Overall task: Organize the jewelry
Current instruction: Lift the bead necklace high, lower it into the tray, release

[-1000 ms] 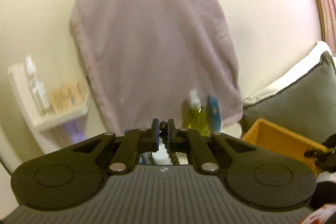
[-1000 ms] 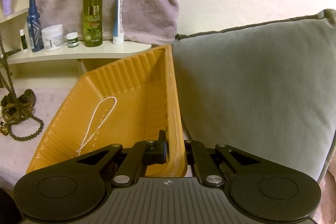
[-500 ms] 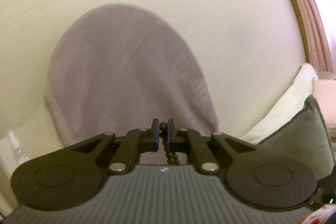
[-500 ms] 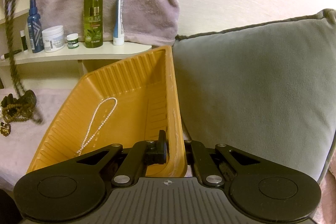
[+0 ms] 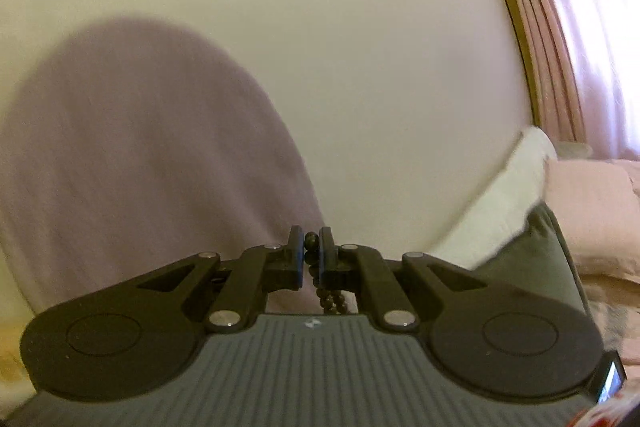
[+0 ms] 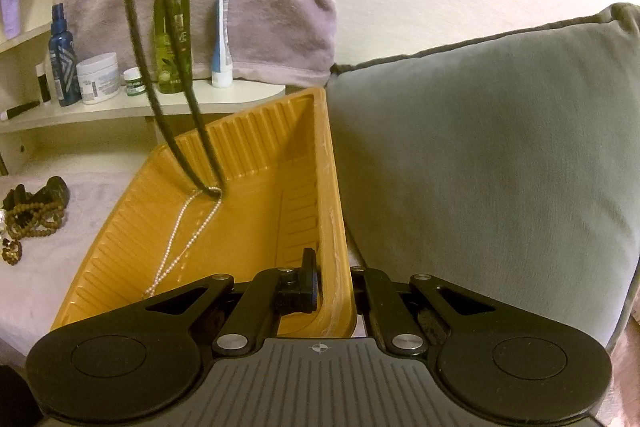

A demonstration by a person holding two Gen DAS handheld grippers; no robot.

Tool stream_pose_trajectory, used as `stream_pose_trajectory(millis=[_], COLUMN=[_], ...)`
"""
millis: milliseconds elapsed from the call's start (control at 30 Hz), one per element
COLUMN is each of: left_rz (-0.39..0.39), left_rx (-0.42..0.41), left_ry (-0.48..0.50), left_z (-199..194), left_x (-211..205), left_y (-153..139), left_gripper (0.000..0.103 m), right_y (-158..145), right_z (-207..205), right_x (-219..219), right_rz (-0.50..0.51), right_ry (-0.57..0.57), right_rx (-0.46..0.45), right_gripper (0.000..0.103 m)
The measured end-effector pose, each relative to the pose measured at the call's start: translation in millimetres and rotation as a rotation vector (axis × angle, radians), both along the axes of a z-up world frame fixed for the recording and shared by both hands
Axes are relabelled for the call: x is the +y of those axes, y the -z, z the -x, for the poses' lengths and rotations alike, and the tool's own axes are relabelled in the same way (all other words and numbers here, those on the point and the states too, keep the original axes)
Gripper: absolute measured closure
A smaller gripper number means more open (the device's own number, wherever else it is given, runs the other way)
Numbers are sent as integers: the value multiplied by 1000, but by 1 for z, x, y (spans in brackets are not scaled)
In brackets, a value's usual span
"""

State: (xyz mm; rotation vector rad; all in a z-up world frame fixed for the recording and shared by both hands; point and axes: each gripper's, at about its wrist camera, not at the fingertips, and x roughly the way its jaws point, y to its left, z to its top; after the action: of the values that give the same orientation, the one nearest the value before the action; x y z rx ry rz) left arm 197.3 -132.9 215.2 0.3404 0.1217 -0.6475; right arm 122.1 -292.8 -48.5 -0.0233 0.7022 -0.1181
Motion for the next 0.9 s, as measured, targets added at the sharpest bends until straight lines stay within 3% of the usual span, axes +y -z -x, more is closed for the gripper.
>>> stream_pose_trajectory(millis=[367, 633, 900], left_rz=[-108, -121, -157], left_rx=[291, 445, 543], left_ry=[13, -10, -22], left_z=[-26, -29, -28], left_x=[-27, -11, -6], left_y=[110, 167, 217], left_gripper=[97, 97, 96], right_y=[1, 4, 4], right_z=[-1, -4, -5], right_x=[-1, -3, -4], right_rz=[-3, -3, -4], right_ry=[2, 1, 1], right_rx=[8, 19, 24], right_gripper=[99, 99, 99])
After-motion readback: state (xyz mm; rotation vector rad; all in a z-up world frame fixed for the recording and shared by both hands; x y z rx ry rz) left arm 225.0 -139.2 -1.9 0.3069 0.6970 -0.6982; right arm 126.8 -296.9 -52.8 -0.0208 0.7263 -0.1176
